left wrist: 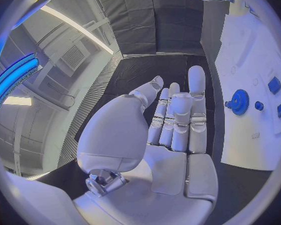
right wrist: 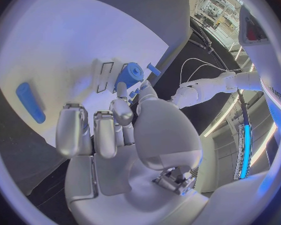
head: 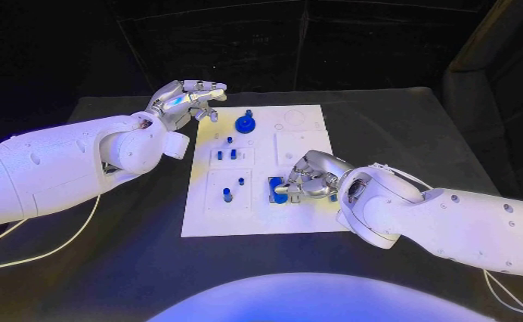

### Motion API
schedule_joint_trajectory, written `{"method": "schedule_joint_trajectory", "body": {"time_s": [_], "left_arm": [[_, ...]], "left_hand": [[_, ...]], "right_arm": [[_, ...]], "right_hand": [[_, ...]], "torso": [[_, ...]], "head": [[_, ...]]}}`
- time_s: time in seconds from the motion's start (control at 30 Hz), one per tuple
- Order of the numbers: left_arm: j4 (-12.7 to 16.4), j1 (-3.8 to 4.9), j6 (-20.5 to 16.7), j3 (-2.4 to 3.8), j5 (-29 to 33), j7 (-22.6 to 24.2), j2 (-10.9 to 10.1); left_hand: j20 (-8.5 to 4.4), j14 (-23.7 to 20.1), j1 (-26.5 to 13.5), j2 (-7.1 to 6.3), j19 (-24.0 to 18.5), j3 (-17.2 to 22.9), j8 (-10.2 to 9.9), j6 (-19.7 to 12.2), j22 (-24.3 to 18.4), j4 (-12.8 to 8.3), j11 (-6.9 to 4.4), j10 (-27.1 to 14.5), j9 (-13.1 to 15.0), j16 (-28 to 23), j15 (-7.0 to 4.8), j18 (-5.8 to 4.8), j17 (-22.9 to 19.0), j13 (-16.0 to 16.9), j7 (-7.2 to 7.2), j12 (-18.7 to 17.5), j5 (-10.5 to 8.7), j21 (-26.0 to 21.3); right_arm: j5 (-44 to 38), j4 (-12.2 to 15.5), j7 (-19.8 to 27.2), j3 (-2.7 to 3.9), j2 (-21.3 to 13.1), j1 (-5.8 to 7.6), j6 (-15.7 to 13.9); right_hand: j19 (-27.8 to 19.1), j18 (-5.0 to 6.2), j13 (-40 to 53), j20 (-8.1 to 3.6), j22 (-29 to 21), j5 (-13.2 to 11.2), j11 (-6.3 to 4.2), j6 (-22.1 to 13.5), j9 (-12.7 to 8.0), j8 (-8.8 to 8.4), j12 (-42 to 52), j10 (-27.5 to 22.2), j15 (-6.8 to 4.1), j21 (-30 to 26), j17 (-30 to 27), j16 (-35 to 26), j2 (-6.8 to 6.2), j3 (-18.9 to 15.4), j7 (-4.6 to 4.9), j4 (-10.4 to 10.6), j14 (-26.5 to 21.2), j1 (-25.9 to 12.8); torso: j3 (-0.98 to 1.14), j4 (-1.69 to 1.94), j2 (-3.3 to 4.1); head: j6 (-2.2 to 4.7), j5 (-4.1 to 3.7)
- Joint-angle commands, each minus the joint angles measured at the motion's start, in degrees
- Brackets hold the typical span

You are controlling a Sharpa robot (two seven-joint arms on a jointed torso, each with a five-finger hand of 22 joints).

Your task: Assemble the parts on the task board

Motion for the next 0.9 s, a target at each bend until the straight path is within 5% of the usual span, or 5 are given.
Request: {"method": "schedule_joint_trajectory", "body": {"time_s": [0.03,0.37,0.9], "left_arm": [[0.13,0.07,0.50,0.03,-0.13,0.08,0.09],[0.30,0.02,0.80,0.00,-0.13,0.00,0.16],[0.18,-0.01,0.76,-0.02,-0.13,-0.05,0.16]], "left_hand": [[0.26,-0.23,0.09,0.41,0.14,-0.18,-0.28,-0.34,-0.06,0.00,0.00,-0.45,-0.01,-0.13,0.05,0.76,0.00,0.04,0.01,0.24,-0.04,-0.34],[0.26,-0.25,0.06,0.44,0.15,-0.21,-0.27,-0.34,-0.07,0.02,0.01,-0.46,-0.01,-0.14,0.06,0.76,-0.06,0.04,0.02,0.25,-0.04,-0.35],[0.27,-0.25,0.04,0.46,0.16,-0.22,-0.27,-0.34,-0.08,0.04,0.01,-0.46,-0.01,-0.13,0.06,0.76,-0.06,0.04,0.03,0.26,-0.04,-0.36]], "right_arm": [[1.59,0.12,2.31,0.00,-0.05,0.05,-1.36],[4.16,0.09,4.10,0.00,-0.48,0.06,1.39],[2.75,-0.62,3.20,0.00,-0.40,0.07,2.63]], "right_hand": [[0.16,-0.15,0.14,-0.22,0.12,0.30,-0.01,0.05,0.09,0.30,0.22,0.62,-0.27,0.17,2.96,-0.26,0.37,-0.18,-0.17,0.35,3.56,-0.31],[0.23,-0.17,0.44,-0.28,0.28,0.43,-0.12,0.18,0.30,0.47,0.48,0.83,-0.35,0.26,3.12,-0.21,1.42,-0.20,-0.29,0.18,3.60,0.92],[0.40,-0.26,1.66,-0.58,0.77,1.28,-0.53,0.72,0.82,0.78,1.43,1.60,-0.68,0.49,3.89,0.09,3.28,0.34,-0.71,-4.05,3.75,7.33]], "torso": [[0.02,-0.05,0.01],[0.00,-0.02,-0.04],[-0.03,0.04,0.00]], "head": [[-0.06,0.24],[-0.21,0.51],[-0.20,0.53]]}}
